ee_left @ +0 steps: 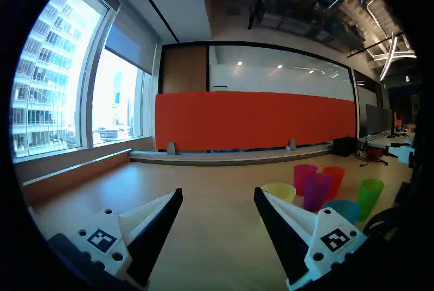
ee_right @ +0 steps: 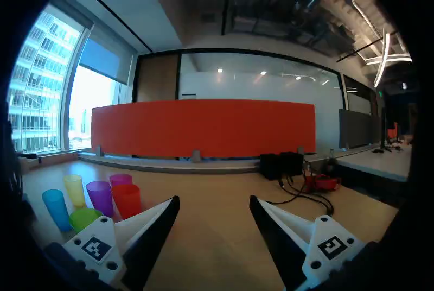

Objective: Pour water

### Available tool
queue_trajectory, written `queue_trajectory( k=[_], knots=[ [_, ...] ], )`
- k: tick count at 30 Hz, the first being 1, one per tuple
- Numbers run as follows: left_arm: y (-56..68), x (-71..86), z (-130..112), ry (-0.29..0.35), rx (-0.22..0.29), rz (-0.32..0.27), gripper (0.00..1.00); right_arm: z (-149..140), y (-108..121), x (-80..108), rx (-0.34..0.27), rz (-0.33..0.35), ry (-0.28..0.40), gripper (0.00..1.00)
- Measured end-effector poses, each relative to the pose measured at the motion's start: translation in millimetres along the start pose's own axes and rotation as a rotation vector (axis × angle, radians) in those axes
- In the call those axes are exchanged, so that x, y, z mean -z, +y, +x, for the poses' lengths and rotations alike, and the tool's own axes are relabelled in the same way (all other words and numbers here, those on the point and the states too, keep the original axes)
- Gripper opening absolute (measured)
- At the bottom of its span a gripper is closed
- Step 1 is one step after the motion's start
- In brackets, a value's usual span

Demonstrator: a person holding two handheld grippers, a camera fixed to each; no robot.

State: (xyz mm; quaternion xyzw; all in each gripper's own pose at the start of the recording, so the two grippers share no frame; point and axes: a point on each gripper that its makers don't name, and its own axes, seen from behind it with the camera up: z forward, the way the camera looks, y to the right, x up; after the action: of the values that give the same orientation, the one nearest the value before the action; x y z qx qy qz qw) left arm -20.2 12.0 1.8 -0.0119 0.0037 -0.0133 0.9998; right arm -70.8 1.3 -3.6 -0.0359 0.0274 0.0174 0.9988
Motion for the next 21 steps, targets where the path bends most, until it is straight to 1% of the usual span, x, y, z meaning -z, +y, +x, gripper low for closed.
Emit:
queue_trajectory(
  k=[21],
  knots=[
    [-0.2, -0.7, -1.1, 0.0, 0.0, 0.0, 0.98, 0.6, 0.4, 0.2, 0.0, 0.0, 0.0, 1.0]
  ],
)
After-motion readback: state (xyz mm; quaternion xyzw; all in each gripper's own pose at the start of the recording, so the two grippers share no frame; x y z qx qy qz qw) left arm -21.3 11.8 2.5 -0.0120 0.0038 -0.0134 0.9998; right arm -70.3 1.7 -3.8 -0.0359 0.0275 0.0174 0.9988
